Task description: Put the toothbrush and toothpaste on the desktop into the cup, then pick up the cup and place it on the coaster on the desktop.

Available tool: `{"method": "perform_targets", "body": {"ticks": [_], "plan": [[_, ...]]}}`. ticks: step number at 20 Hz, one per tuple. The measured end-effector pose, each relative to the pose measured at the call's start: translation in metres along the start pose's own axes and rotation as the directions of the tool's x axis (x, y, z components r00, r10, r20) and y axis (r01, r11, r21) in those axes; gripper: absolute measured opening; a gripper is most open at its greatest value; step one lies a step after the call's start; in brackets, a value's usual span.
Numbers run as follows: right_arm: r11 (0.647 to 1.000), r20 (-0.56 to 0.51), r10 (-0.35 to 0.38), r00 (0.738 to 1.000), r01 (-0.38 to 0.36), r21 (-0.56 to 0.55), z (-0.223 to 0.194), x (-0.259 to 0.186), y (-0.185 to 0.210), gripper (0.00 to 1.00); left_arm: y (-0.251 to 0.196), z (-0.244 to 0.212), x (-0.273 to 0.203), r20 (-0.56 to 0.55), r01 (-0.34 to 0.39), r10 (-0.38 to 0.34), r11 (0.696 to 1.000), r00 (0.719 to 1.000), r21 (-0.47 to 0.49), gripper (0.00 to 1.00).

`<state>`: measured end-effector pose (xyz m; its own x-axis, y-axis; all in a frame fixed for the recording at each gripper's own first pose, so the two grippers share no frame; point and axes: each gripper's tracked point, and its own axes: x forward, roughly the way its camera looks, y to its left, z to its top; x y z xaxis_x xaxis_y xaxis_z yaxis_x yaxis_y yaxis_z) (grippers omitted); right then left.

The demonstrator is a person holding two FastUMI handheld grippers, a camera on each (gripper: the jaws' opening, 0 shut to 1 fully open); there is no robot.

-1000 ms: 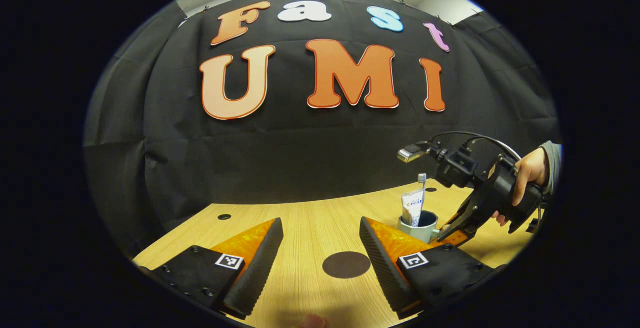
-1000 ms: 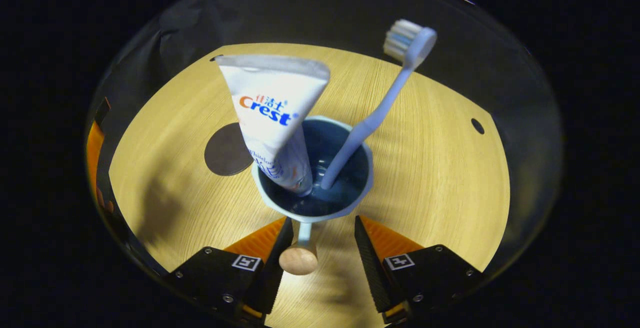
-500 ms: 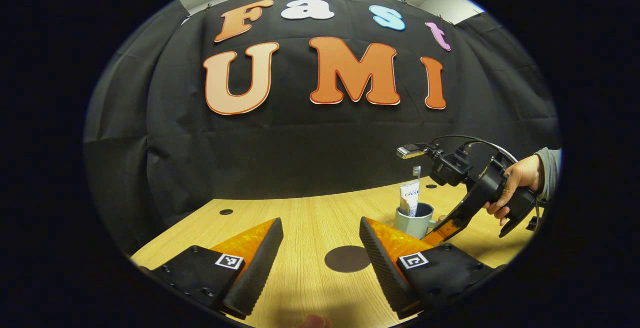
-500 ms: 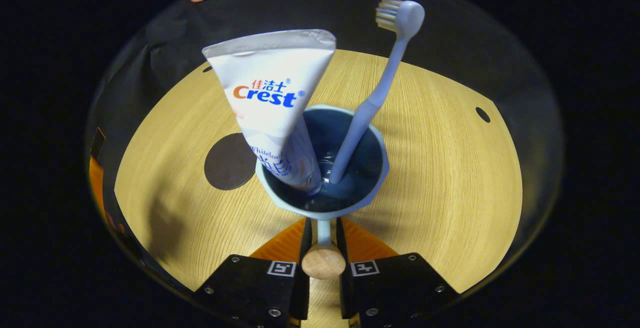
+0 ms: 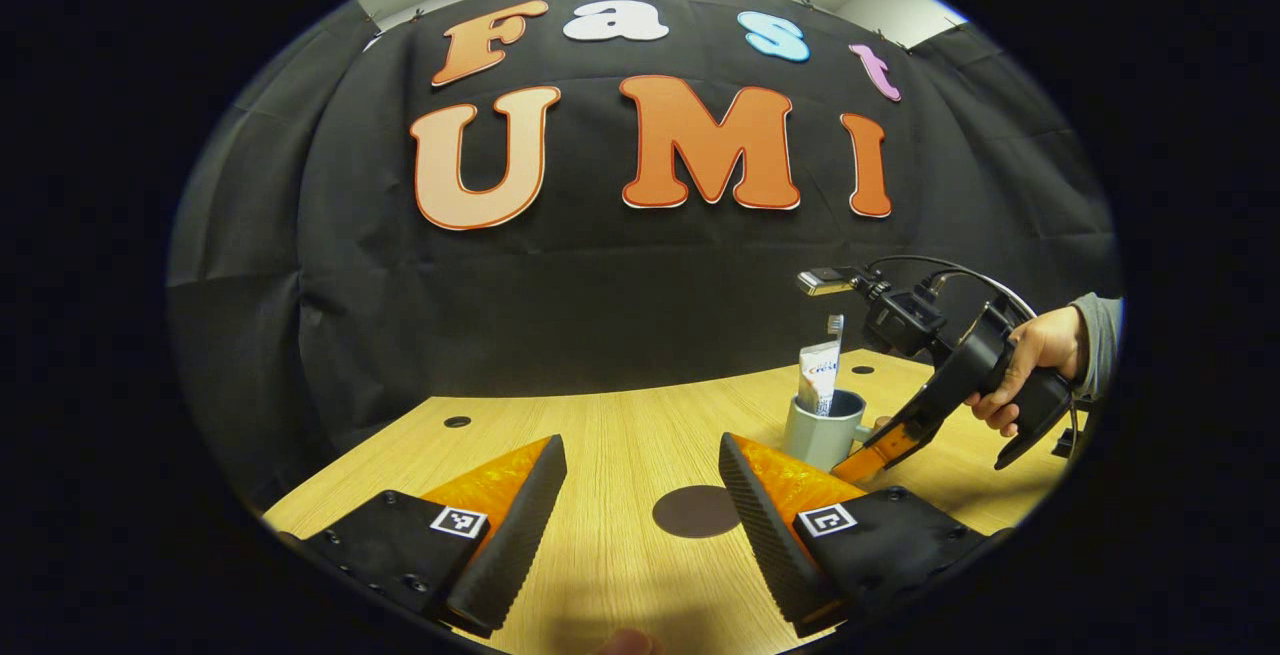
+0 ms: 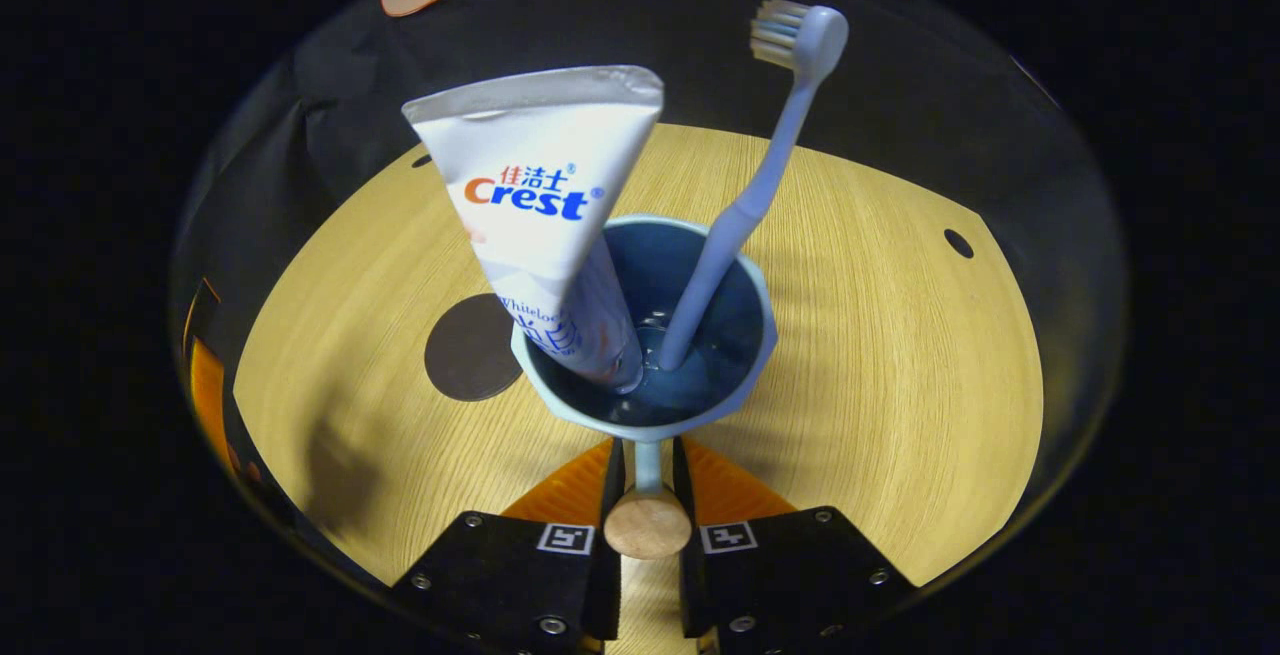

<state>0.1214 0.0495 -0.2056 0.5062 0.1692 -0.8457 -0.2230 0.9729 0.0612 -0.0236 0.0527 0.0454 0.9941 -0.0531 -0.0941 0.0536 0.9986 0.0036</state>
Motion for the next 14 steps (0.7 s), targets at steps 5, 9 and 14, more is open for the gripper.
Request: {"method": "perform_targets", "body": {"ticks": [5, 9, 14], "plan": [[0.999, 0.042, 0.021, 0.999, -0.020, -0.030, 0.007, -0.001, 0.001, 0.24, 0.006, 0.003, -0.006, 0.013, -0.018, 0.018, 1.000, 1.000, 0.010, 0.97], [0.997, 0.069, 0.010, 0.998, -0.005, -0.079, 0.012, -0.001, 0.000, 0.24, 0.012, 0.007, -0.011, 0.019, -0.028, 0.028, 1.000, 0.999, 0.002, 0.97], [0.990, 0.049, 0.034, 0.998, -0.026, -0.142, 0.013, 0.001, 0.001, 0.24, 0.023, 0.006, -0.018, 0.018, -0.042, 0.042, 0.999, 0.999, -0.005, 0.97]]}}
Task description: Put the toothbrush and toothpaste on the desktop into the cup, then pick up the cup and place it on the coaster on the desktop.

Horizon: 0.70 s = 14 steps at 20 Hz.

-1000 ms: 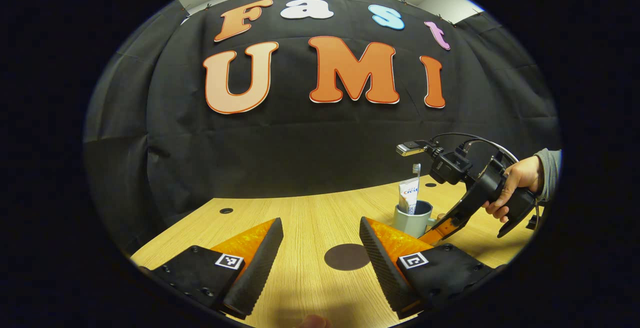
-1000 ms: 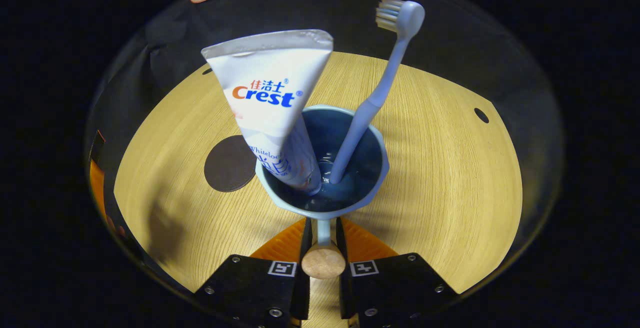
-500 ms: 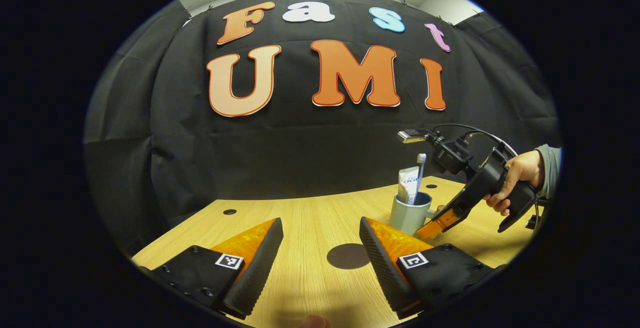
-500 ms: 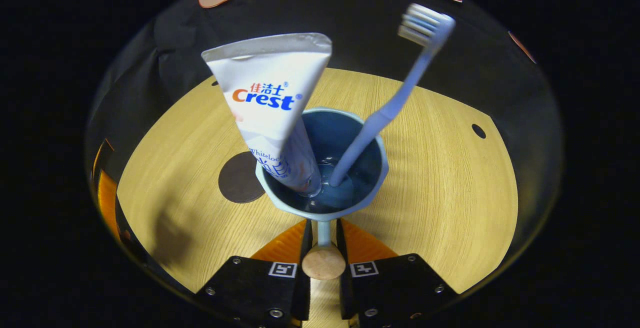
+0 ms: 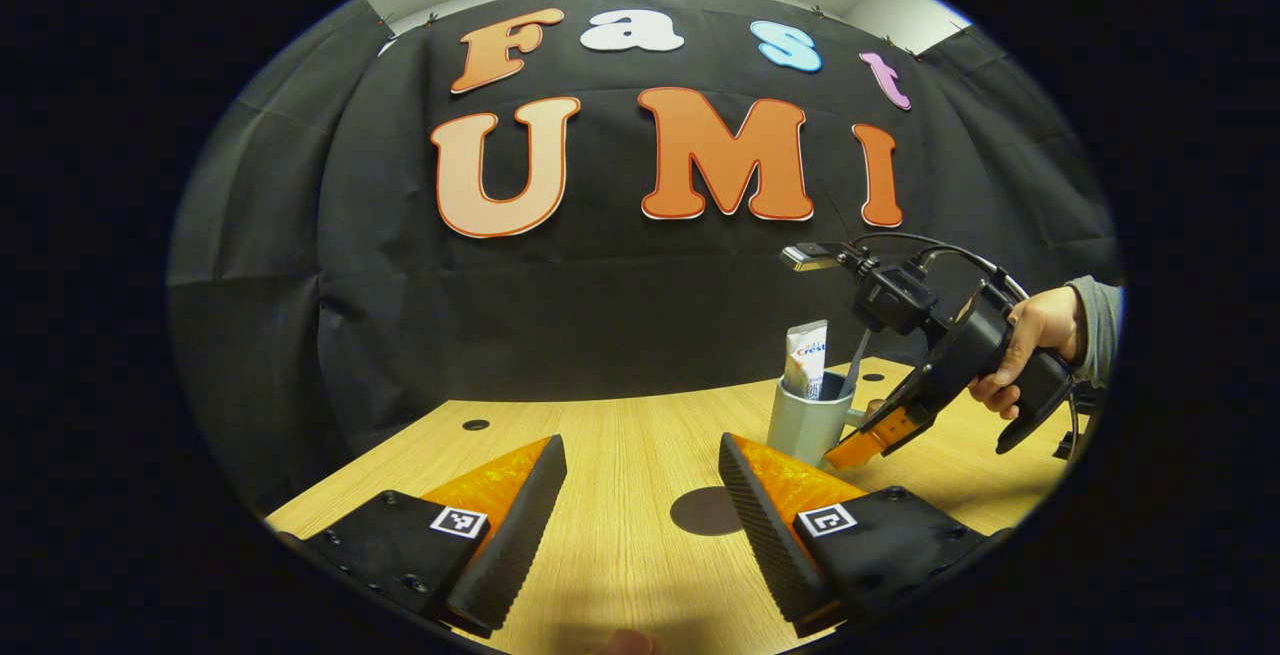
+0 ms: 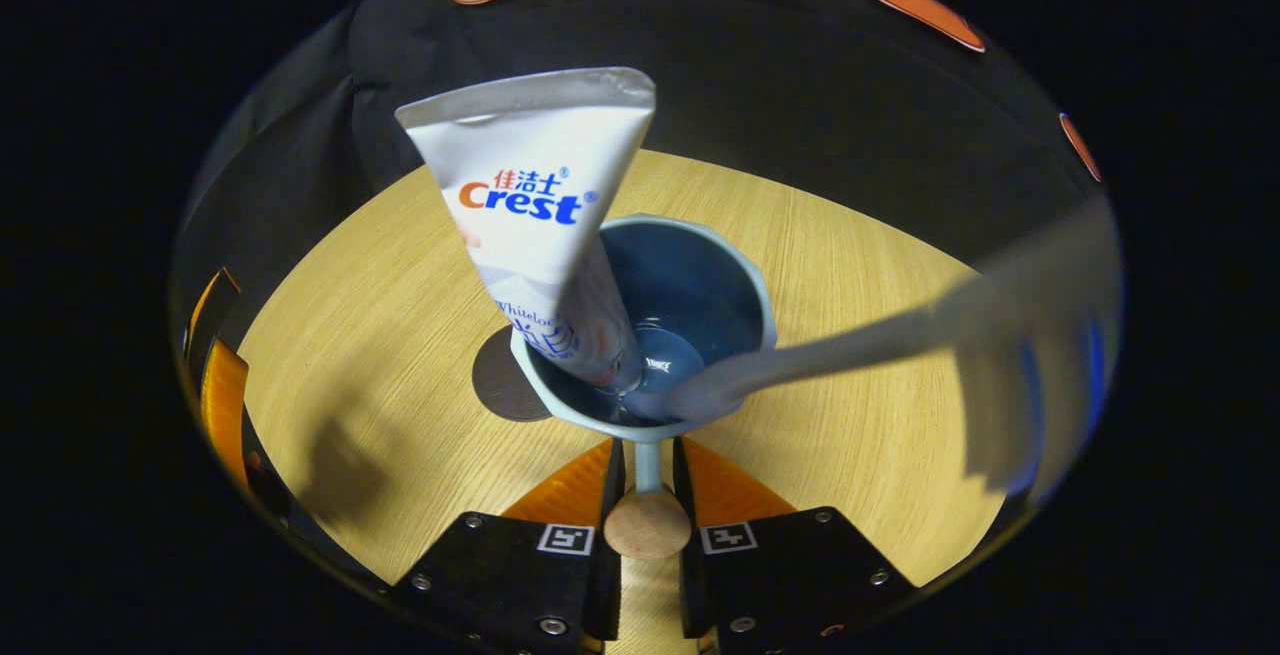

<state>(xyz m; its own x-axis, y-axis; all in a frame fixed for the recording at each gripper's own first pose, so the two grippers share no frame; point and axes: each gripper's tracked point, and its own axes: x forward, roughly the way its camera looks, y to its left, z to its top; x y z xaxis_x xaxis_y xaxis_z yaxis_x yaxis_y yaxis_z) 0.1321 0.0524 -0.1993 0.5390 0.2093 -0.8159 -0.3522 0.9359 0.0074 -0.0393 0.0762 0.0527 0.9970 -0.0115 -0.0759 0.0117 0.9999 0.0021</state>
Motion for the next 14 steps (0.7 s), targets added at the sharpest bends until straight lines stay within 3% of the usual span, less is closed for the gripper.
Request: {"method": "perform_targets", "body": {"ticks": [14], "plan": [[0.990, -0.024, 0.080, 0.997, -0.082, -0.114, 0.001, 0.004, -0.006, 0.24, 0.044, -0.012, -0.021, -0.024, -0.074, 0.074, 0.997, 0.997, 0.000, 0.97]]}}
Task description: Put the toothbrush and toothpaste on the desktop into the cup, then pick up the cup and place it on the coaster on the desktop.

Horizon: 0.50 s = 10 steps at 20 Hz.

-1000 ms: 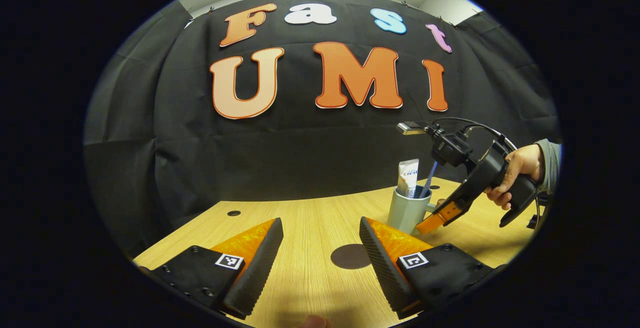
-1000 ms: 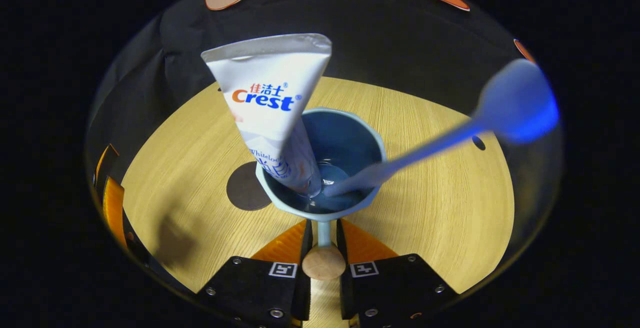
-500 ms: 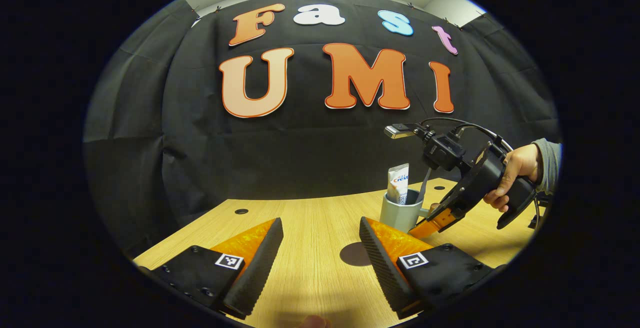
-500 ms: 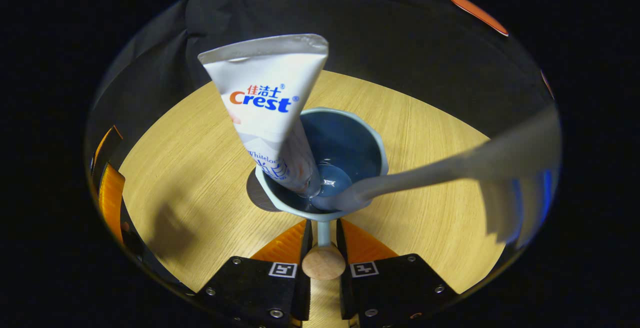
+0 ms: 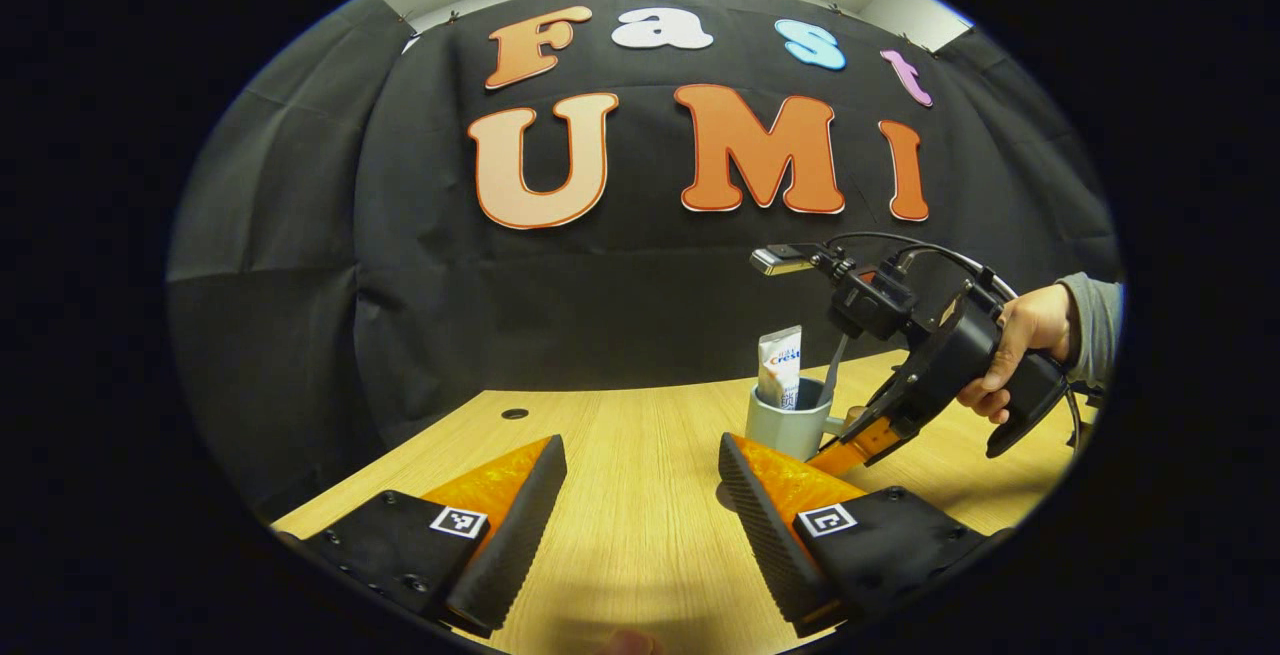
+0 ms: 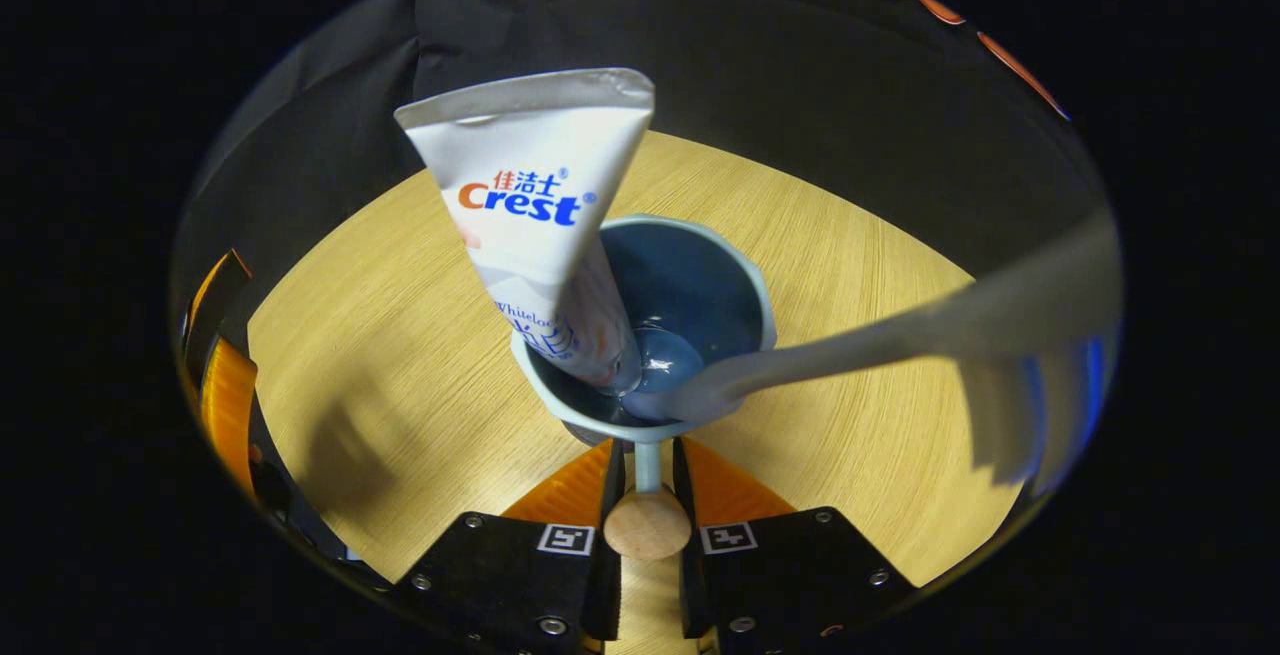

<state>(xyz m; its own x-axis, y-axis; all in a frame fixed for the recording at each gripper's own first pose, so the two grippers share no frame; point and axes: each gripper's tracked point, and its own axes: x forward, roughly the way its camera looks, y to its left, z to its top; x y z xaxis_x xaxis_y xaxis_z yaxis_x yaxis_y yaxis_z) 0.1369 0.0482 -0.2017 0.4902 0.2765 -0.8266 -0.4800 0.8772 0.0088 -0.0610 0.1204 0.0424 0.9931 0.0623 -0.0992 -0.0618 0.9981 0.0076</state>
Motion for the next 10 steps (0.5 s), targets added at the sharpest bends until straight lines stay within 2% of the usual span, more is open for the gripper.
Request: {"method": "perform_targets", "body": {"ticks": [10], "plan": [[1.000, -0.069, 0.029, 0.997, -0.029, 0.011, -0.0090, 0.0002, 0.0028, 0.24, 0.0096, -0.0107, -0.0064, -0.027, -0.009, 0.009, 1.000, 1.000, -0.003, 0.97]]}}
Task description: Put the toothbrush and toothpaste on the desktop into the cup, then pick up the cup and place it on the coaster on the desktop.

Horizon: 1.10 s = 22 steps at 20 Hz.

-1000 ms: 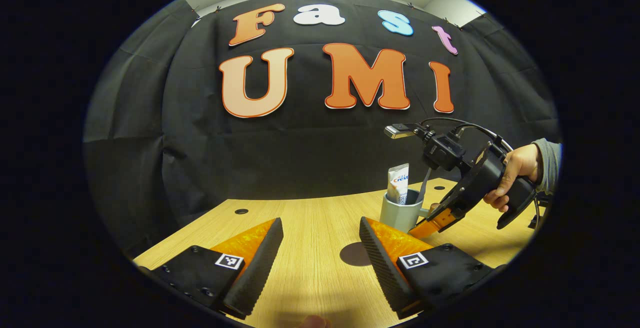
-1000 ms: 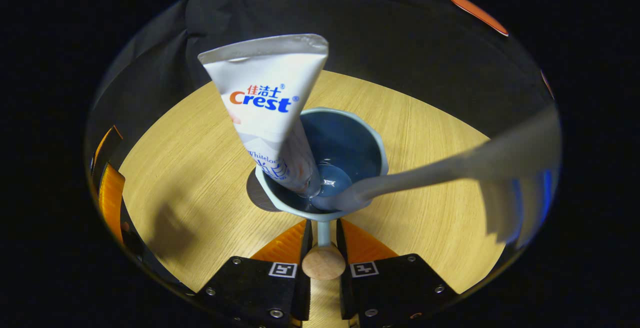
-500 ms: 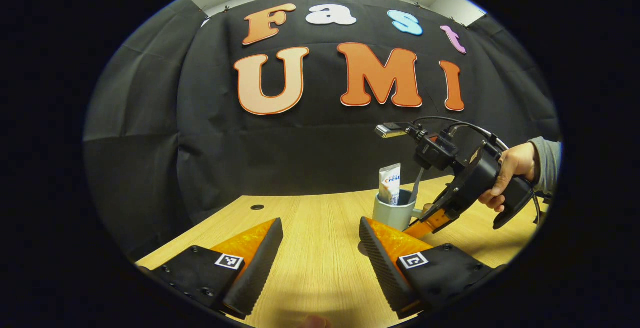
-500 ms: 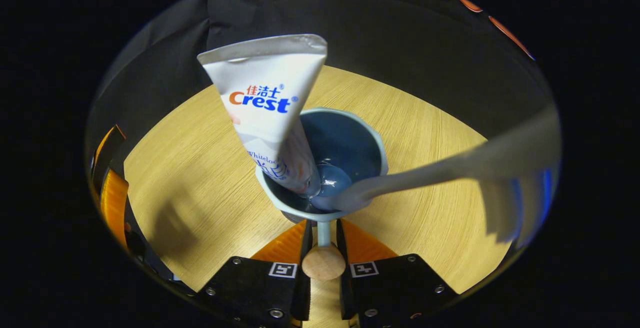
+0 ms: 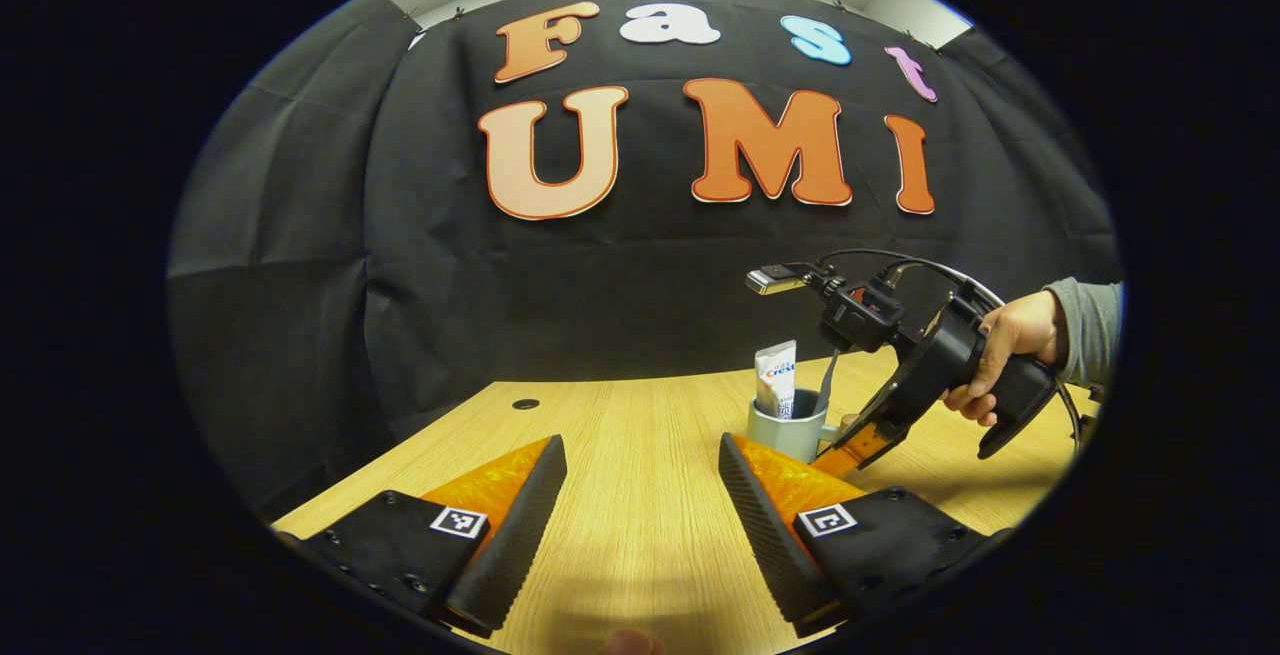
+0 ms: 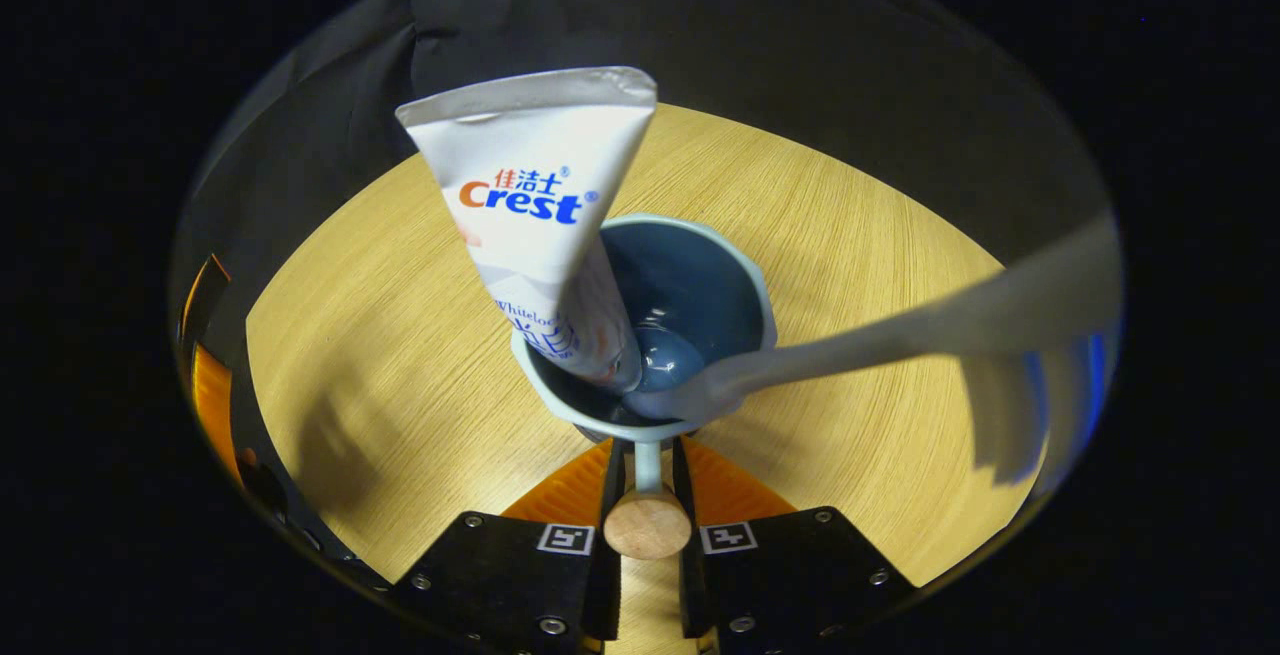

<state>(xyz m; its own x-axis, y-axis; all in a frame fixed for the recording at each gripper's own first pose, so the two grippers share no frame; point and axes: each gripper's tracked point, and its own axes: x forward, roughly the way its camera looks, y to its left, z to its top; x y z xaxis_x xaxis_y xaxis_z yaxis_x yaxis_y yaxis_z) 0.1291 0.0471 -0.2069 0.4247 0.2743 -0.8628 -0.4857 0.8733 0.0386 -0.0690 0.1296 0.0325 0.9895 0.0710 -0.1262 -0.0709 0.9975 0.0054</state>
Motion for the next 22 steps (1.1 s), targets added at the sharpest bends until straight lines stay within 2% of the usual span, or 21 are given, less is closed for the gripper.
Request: {"method": "perform_targets", "body": {"ticks": [6, 11, 15, 22], "plan": [[0.999, 0.051, 0.036, 0.998, -0.037, 0.034, 0.018, -0.010, -0.004, 0.33, -0.002, -0.003, 0.002, -0.017, 0.001, -0.002, 1.000, 1.000, -0.005, 0.97], [0.999, 0.159, 0.034, 0.987, -0.036, 0.008, 0.028, -0.010, -0.009, 0.43, -0.002, 0.002, 0.006, -0.015, -0.001, 0.001, 1.000, 1.000, -0.017, 0.95], [0.999, 0.267, 0.042, 0.963, -0.047, 0.010, 0.039, -0.009, -0.014, 0.58, -0.003, 0.007, 0.009, -0.013, -0.006, 0.006, 1.000, 1.000, -0.024, 0.96], [1.000, 0.431, -0.006, 0.902, 0.000, 0.013, 0.048, -0.006, -0.020, 0.66, -0.016, 0.015, 0.013, -0.003, 0.003, -0.003, 1.000, 1.000, -0.014, 0.97]]}}
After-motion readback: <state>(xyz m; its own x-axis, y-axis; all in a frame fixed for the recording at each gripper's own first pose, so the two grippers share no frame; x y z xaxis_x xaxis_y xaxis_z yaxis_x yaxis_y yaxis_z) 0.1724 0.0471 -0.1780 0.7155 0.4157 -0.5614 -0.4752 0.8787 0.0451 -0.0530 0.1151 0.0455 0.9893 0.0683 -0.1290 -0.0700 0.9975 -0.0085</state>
